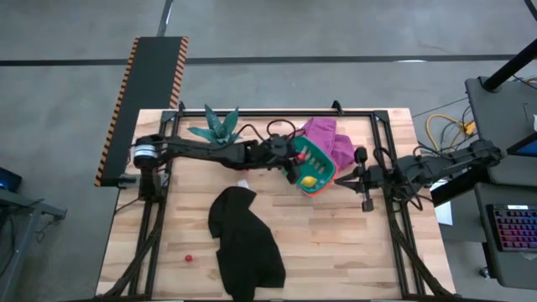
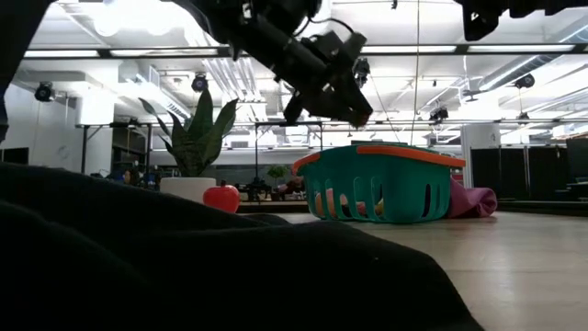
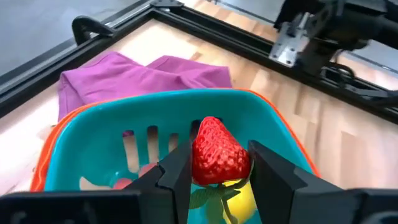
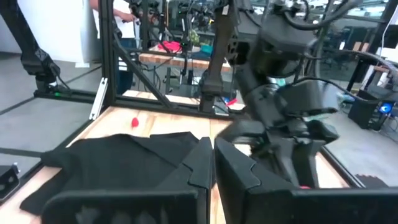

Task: Pick and placing Produce into tupperware
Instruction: Put the strawberry into the green basket

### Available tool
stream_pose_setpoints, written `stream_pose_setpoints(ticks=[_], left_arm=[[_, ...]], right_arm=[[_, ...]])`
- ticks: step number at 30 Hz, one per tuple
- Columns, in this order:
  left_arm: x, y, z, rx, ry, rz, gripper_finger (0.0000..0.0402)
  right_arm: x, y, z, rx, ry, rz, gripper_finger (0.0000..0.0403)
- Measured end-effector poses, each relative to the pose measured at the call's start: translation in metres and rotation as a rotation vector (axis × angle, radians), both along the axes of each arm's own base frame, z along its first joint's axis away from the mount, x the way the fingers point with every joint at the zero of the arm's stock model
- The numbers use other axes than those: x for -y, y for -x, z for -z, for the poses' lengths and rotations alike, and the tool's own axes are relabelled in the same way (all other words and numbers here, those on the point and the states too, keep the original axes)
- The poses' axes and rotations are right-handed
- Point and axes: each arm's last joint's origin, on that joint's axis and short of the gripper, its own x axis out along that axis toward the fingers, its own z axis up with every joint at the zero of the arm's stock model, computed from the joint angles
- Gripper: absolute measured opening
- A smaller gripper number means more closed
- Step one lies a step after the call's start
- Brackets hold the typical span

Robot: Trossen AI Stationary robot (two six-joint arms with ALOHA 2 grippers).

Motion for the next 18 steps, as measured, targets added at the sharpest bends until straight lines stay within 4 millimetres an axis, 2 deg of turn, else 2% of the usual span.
stream_pose_setpoints(ticks=[10,18], left_arm=[[-0.020,-0.021,0.028,-0.044,0.001,-0.108,0.0111],[-0.027,-0.026,0.039,-0.063,0.002,-0.123,0.0111]], right_arm=[[0.000,0.000,0.003,-0.013,0.009,-0.005,0.0011],[0.000,0.000,0.004,-0.021,0.015,-0.005,0.0011]])
